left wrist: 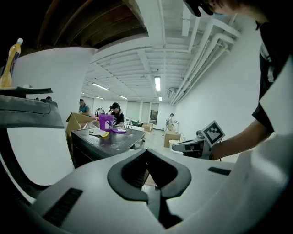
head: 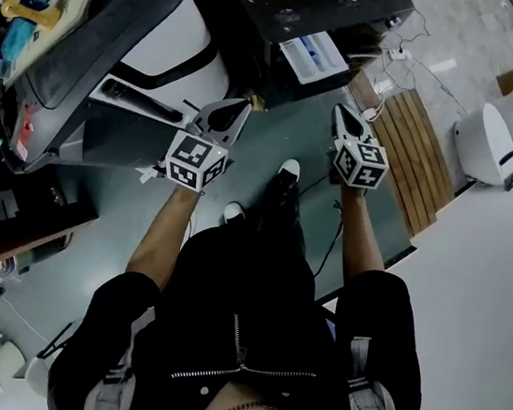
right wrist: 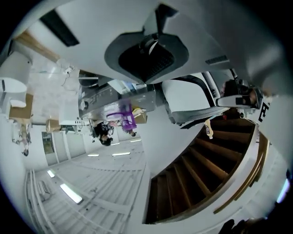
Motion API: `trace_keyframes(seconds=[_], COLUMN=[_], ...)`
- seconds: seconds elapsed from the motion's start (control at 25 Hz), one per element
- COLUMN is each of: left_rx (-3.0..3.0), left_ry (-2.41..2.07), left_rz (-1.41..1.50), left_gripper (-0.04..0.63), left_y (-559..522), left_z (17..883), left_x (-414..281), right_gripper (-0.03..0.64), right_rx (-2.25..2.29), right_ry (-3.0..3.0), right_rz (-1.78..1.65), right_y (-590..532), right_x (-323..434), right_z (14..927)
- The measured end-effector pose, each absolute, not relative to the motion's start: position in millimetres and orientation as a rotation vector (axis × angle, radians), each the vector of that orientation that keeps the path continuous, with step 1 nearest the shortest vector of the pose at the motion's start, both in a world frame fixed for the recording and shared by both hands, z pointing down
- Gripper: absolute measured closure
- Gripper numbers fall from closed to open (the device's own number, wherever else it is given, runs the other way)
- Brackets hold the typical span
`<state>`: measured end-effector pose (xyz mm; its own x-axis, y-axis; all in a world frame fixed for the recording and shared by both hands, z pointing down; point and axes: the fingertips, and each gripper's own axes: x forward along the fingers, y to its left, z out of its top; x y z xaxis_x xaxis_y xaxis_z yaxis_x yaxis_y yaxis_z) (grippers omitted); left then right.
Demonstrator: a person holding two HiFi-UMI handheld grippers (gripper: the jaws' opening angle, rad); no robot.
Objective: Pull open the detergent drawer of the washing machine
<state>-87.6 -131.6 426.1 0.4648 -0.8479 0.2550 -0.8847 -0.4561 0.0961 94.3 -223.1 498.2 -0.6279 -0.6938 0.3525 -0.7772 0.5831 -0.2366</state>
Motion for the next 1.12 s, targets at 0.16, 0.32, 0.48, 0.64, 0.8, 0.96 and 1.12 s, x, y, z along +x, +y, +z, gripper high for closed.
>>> trace_keyframes(seconds=[0.16, 0.32, 0.48, 0.64, 0.8, 0.96, 1.12], left_rx=[2.53, 2.558, 2.591, 2.606, 2.619, 2.621, 2.629], left_ry=[-1.526, -1.555, -1.582, -1.595, -1.583, -1.568, -1.551], left_rz=[0.217, 0.189, 0.17, 0.156, 0.152, 0.155, 0.158], left_gripper=[0.575, 0.576, 0.576, 0.576, 0.576, 0.575, 0.575], left_y=[-119.3, -108.4, -99.0, -90.9, -84.2, -80.8, -80.8], left_z=[408.5, 389.6, 372.8, 364.3, 363.9, 367.5, 368.8], left_x=[-99.6, -110.5, -122.4, -129.8, -129.8, -130.1, -129.4], right_gripper=[0.611, 0.612, 0.612, 0.612, 0.612, 0.612, 0.612], right_rx=[1.286, 1.308, 1.328, 1.318, 1.296, 1.287, 1.275], right_ry=[-2.625, -2.65, -2.673, -2.694, -2.703, -2.704, -2.697], right_rz=[0.467, 0.345, 0.219, 0.145, 0.11, 0.108, 0.108], right_y=[-209.0, -192.1, -174.7, -157.6, -142.3, -131.6, -128.5], right_x=[87.8, 80.4, 76.4, 72.2, 65.1, 57.8, 55.9], right_z=[459.8, 422.9, 390.6, 371.1, 367.8, 373.3, 375.6])
